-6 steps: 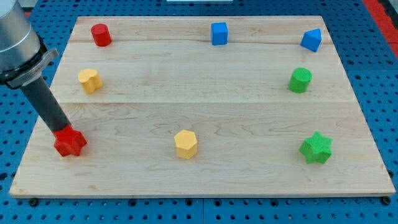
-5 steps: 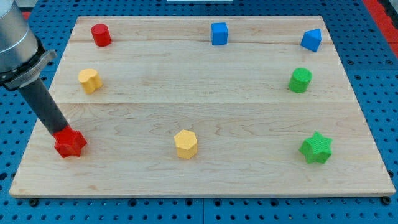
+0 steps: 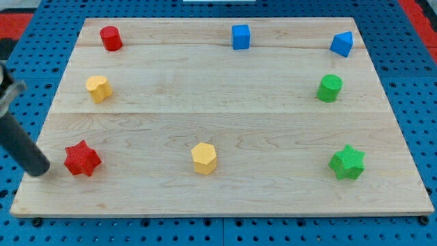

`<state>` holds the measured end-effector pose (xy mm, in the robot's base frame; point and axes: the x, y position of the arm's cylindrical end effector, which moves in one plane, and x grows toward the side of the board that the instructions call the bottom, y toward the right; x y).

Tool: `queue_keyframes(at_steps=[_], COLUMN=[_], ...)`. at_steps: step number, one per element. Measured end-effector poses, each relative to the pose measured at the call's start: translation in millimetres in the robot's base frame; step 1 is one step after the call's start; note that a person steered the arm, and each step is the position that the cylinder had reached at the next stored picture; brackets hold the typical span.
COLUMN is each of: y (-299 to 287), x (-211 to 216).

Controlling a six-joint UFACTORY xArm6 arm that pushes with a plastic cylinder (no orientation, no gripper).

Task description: Place red star at the center of the board

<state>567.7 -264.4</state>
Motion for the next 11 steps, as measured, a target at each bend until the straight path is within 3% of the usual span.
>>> queue_keyframes(at_steps=[3, 6, 8, 11], y=[88, 129, 207, 236], x=[-72, -36, -96, -148])
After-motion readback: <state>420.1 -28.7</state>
